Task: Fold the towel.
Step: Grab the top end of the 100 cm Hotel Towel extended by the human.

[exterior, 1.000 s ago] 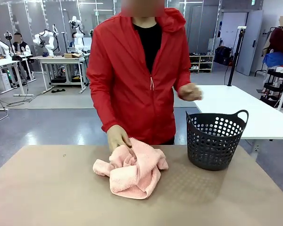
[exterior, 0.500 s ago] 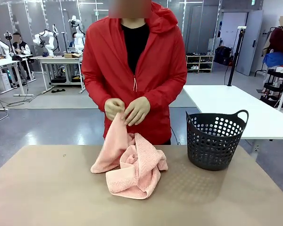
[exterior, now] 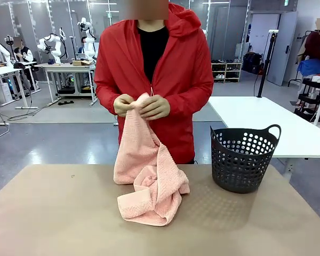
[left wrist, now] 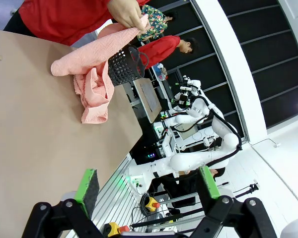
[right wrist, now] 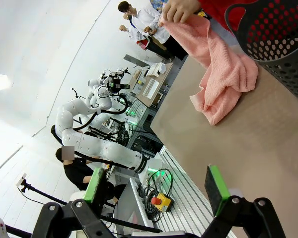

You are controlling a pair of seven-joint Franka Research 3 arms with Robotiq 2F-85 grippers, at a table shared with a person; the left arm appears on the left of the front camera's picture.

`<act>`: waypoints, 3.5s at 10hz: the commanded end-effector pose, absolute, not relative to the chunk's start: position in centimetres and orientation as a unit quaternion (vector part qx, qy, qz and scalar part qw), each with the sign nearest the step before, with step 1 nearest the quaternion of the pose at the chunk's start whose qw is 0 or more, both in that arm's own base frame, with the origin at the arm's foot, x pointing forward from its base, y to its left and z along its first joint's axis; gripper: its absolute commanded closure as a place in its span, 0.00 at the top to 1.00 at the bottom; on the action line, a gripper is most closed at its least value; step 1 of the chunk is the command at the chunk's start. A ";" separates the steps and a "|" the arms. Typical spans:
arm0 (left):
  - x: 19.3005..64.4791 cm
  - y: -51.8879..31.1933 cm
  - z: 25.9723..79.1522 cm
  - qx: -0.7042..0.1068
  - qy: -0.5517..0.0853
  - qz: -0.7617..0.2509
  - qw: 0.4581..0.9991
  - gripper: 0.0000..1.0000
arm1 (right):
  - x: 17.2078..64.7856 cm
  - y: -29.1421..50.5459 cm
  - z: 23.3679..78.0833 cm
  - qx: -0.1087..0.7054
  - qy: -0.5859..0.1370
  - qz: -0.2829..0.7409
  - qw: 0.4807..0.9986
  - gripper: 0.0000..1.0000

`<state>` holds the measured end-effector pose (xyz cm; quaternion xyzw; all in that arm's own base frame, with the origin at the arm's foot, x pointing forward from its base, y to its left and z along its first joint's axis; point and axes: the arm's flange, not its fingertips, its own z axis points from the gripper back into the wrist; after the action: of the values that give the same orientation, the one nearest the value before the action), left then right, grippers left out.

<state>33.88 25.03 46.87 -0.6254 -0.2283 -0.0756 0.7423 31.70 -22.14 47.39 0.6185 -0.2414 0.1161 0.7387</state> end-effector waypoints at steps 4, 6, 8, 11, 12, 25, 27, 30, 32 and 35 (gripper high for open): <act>33.8 25.2 46.8 -0.629 -0.228 -0.079 0.739 1.00 | 31.7 -22.2 47.3 0.622 -0.249 0.123 0.732 1.00; 33.8 25.2 46.8 -0.629 -0.228 -0.079 0.739 1.00 | 31.7 -22.2 47.3 0.622 -0.249 0.123 0.732 1.00; 33.8 25.2 46.8 -0.629 -0.228 -0.079 0.739 1.00 | 31.7 -22.2 47.3 0.622 -0.249 0.123 0.732 1.00; 33.8 25.2 46.8 -0.629 -0.228 -0.079 0.739 1.00 | 31.7 -22.2 47.3 0.622 -0.249 0.123 0.732 1.00; 33.8 25.2 46.8 -0.629 -0.228 -0.079 0.739 1.00 | 31.7 -22.2 47.3 0.622 -0.249 0.123 0.732 1.00; 33.8 25.2 46.8 -0.629 -0.228 -0.079 0.739 1.00 | 31.7 -22.2 47.3 0.622 -0.249 0.123 0.732 1.00; 33.7 23.6 50.8 -0.563 -0.260 -0.139 0.772 1.00 | 31.6 -21.8 50.2 0.575 -0.272 0.182 0.750 1.00; 33.2 18.0 65.1 -0.352 -0.357 -0.312 0.807 1.00 | 30.1 -16.6 59.5 0.404 -0.342 0.341 0.777 1.00; 32.4 11.0 71.4 -0.156 -0.384 -0.435 0.799 1.00 | 29.4 -10.8 65.7 0.274 -0.364 0.439 0.774 1.00; 30.4 0.8 75.0 0.019 -0.374 -0.580 0.723 1.00 | 28.7 -1.2 72.0 0.133 -0.365 0.545 0.743 1.00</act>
<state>30.17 2.03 77.37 -0.1518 -0.3449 -0.5301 0.7596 27.81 -2.54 72.85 0.1852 -0.3641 0.5327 0.7412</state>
